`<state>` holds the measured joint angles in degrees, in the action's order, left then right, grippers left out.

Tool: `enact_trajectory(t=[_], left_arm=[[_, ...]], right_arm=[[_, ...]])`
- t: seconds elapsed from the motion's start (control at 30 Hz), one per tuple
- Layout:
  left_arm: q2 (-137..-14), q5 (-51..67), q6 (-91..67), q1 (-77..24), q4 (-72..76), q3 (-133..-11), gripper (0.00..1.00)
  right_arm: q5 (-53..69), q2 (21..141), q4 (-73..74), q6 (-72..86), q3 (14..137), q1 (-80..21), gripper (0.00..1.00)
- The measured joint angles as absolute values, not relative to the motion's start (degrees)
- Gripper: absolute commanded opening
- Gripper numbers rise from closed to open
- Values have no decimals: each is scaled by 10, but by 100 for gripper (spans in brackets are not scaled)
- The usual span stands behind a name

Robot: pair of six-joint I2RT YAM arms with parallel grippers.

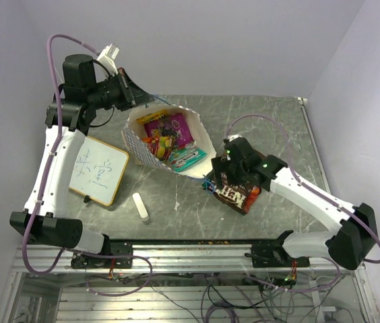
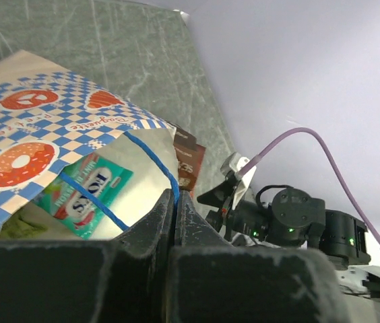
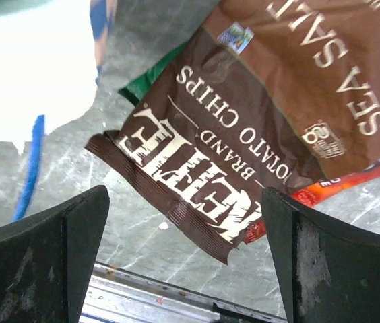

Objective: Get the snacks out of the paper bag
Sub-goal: Place the snack at the center of the board, then take out the snack from the paper bag.

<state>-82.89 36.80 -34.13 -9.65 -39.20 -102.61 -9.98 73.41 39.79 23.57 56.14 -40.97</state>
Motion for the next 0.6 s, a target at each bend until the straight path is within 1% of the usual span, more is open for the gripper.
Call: enact_trajectory(t=[0.23, 0.33, 0.43, 0.53, 0.6], left_arm=[[-777, 389, -414, -98, -323, -937, 7], [-762, 401, -441, -101, -296, -912, 7], [-757, 407, -458, -107, -278, -900, 7], [-755, 408, -464, -119, -269, -895, 7], [-754, 408, -469, -128, -268, -892, 7]], right_arm=[[-124, 661, 433, 226, 611, -403, 94], [-119, 616, 438, 201, 620, -403, 90], [-79, 573, 421, 151, 624, -402, 83], [-3, 537, 377, 86, 622, -402, 77], [53, 518, 333, 41, 613, -402, 76]])
